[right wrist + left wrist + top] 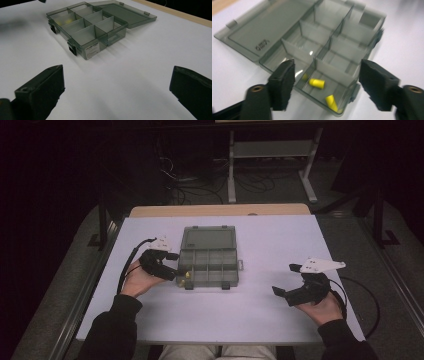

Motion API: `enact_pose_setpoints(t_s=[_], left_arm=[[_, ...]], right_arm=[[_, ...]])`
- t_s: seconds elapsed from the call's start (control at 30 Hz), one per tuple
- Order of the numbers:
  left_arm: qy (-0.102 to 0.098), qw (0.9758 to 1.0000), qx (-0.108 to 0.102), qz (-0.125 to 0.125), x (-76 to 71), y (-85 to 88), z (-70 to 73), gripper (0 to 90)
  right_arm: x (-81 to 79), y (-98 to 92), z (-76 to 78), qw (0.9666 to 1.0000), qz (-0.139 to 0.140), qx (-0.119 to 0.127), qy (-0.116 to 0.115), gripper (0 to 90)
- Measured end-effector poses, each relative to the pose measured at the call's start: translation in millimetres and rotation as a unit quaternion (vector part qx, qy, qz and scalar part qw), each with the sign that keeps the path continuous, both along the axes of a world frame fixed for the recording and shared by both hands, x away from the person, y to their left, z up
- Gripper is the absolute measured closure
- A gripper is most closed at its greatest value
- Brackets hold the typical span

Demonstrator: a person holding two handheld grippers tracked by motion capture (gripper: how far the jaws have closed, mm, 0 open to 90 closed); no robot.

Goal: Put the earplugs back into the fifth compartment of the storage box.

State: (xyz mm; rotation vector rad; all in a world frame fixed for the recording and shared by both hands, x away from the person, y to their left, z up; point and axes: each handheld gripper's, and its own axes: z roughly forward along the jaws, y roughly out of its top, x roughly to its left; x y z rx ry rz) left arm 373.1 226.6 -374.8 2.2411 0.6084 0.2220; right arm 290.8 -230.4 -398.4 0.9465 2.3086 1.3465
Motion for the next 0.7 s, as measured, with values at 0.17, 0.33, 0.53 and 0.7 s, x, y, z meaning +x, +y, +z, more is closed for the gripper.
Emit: enact_pose_setpoints(t_s=[0.17, 0.33, 0.53, 0.7], left_arm=[[-0.012, 0.9995, -0.028, 0.011, -5.2, 9.4, 6.3, 15.6], [-0.025, 0.9985, -0.042, 0.024, -9.5, 19.4, 10.2, 5.6], [-0.029, 0.997, -0.062, 0.036, -15.9, 33.3, 13.7, 0.0], [-0.048, 0.9944, -0.08, 0.049, -22.0, 46.3, 16.3, 0.0]], right_arm=[[-0.2, 0.1, 0.1, 1.0, -0.001, 0.0, 0.0, 0.0], [-0.4, 0.4, 0.0, 1.0, -0.001, -0.001, 0.001, 0.0], [-0.7, 0.8, 0.3, 1.0, -0.001, -0.002, -0.001, 0.0], [-1.0, 0.1, 0.6, 1.0, -0.002, 0.0, -0.001, 0.0]])
